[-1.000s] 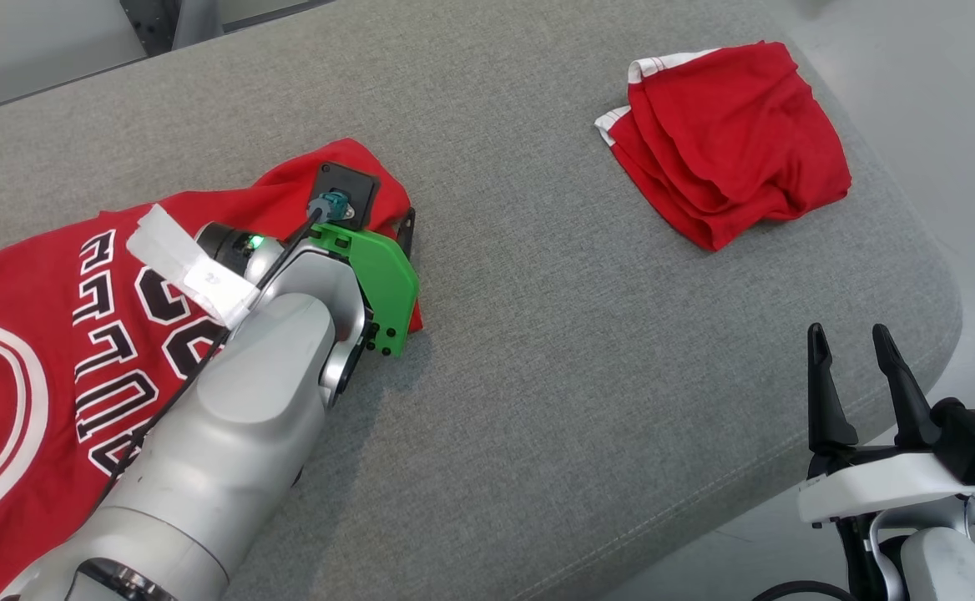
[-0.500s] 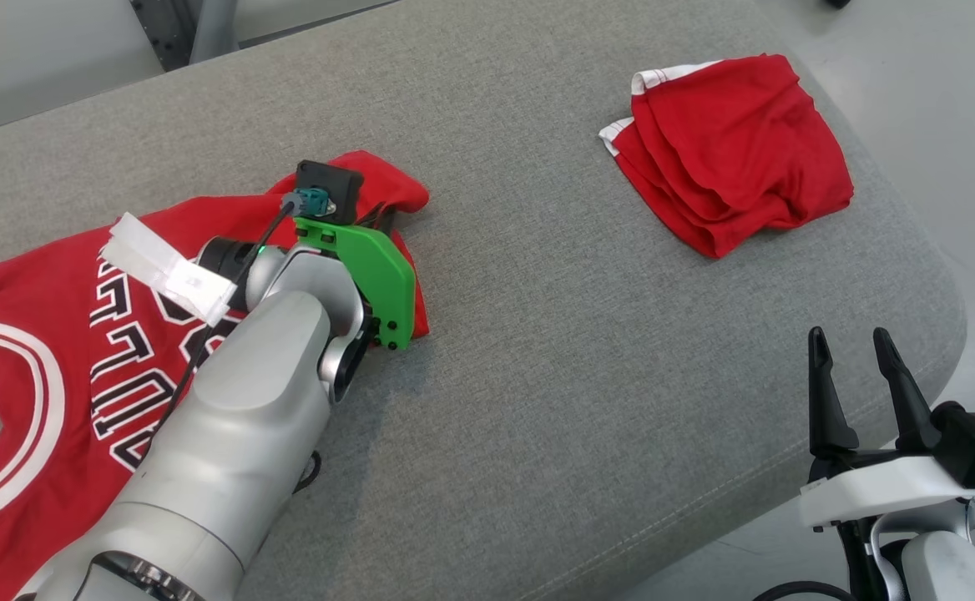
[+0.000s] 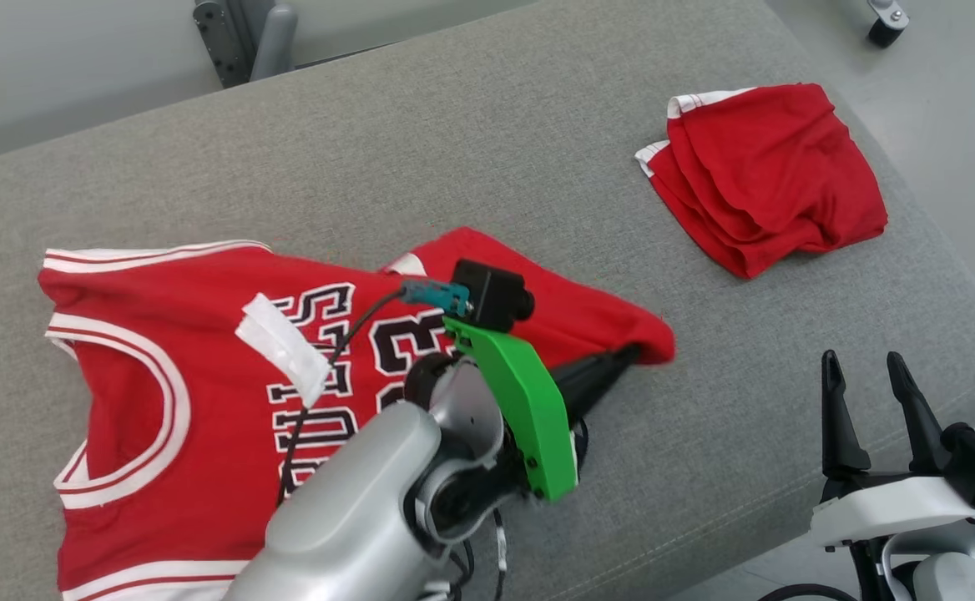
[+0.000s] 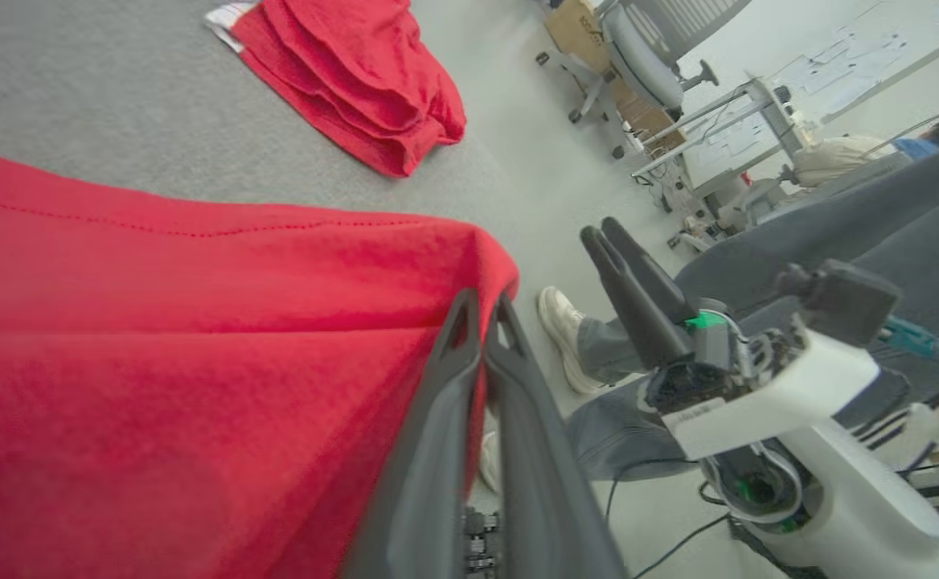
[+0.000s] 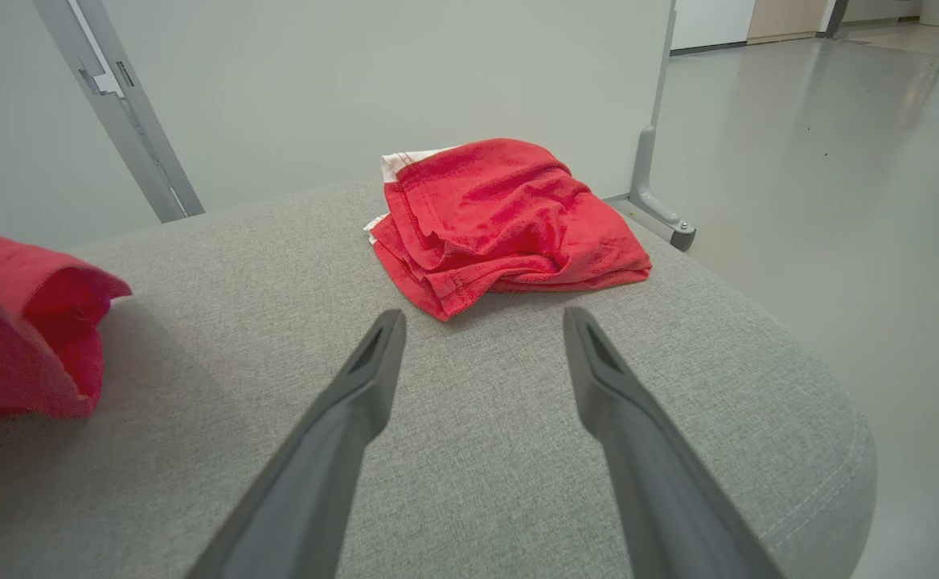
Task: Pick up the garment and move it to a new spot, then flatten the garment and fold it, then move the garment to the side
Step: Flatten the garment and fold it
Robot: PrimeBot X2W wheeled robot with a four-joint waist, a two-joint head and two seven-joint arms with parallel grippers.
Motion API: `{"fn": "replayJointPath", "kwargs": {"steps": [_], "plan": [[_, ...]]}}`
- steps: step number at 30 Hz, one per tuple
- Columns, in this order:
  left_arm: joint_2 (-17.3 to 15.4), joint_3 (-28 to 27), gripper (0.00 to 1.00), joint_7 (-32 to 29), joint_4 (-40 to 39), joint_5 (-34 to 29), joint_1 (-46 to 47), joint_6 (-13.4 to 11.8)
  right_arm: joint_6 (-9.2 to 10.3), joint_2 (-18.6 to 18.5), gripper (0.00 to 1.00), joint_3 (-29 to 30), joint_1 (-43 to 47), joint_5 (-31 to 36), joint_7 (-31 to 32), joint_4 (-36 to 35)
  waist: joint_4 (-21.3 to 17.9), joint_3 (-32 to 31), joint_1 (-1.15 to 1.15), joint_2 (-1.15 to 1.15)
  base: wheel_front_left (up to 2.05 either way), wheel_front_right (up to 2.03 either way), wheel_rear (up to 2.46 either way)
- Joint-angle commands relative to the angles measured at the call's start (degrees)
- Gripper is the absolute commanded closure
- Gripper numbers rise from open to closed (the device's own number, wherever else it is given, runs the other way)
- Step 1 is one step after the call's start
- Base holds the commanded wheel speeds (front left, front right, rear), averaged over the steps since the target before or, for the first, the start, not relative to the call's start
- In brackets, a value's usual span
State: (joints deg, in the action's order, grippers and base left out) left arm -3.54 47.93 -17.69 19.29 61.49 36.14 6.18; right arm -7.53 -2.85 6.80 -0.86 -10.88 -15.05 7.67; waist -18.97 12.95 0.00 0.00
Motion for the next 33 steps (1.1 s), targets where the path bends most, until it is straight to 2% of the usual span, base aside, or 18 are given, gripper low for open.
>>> {"fn": "replayJointPath", "kwargs": {"steps": [1, 4, 7, 9, 14, 21, 25, 30, 33], "plan": [[-1.4, 0.0, 1.0, -1.8, -3.7, 1.8, -2.3, -0.7, 0.09, -0.1, 0.0, 0.3, 0.3, 0.2, -0.2, -0.2, 0.6, -0.2, 0.0, 0.0, 0.0, 0.0, 0.0], [-3.4, 0.6, 1.0, -6.2, -14.6, 5.8, -6.7, -3.1, 0.09, -0.1, 0.0, 0.3, 0.5, 0.4, -0.2, -0.2, 1.3, 0.3, 0.0, 0.0, 0.0, 0.0, 0.0], [-5.5, -0.6, 1.0, -9.2, -21.3, 8.8, -8.8, -6.3, 0.09, -0.1, 0.0, 0.3, 0.1, 0.3, -0.2, -0.2, 1.8, 1.3, 0.0, 0.0, 0.0, 0.0, 0.0], [-6.6, -1.6, 1.0, -9.3, -21.5, 8.1, -8.1, -8.4, 0.09, -0.1, 0.0, -0.2, -0.7, 0.0, -0.2, -0.2, 2.1, 2.2, 0.0, 0.0, 0.0, 0.0, 0.0], [-4.6, -4.0, 1.0, -9.2, -12.9, 7.3, -2.5, -11.1, 0.09, -0.1, 0.0, -2.0, -2.7, -0.4, -0.2, -0.1, 1.8, 5.1, 0.0, 0.0, 0.0, 0.0, 0.0], [-2.8, -5.2, 1.0, -7.1, 3.7, 4.3, 6.2, -10.3, 0.09, -0.1, 0.0, -3.2, -4.2, -0.8, -0.2, 0.3, -0.4, 7.3, 0.0, 0.0, 0.0, 0.0, 0.0], [-4.0, -4.8, 1.0, -4.2, 10.8, 1.1, 9.8, -9.2, 0.09, -0.1, 0.0, -2.7, -3.6, -1.0, -0.2, 0.5, -1.1, 7.6, 0.0, 0.0, 0.0, 0.0, 0.0], [-4.5, -5.2, 1.0, 1.1, 17.7, -2.0, 13.1, -8.2, 0.09, -0.1, 0.0, -2.5, -3.1, -1.3, -0.2, 0.5, -1.2, 7.4, 0.0, 0.0, 0.0, 0.0, 0.0], [-4.2, -5.1, 1.0, 2.3, 19.9, -2.9, 14.0, -7.6, 0.09, -0.1, 0.0, -2.3, -3.0, -1.2, -0.2, 0.6, -0.8, 7.2, 0.0, 0.0, 0.0, 0.0, 0.0]]}}
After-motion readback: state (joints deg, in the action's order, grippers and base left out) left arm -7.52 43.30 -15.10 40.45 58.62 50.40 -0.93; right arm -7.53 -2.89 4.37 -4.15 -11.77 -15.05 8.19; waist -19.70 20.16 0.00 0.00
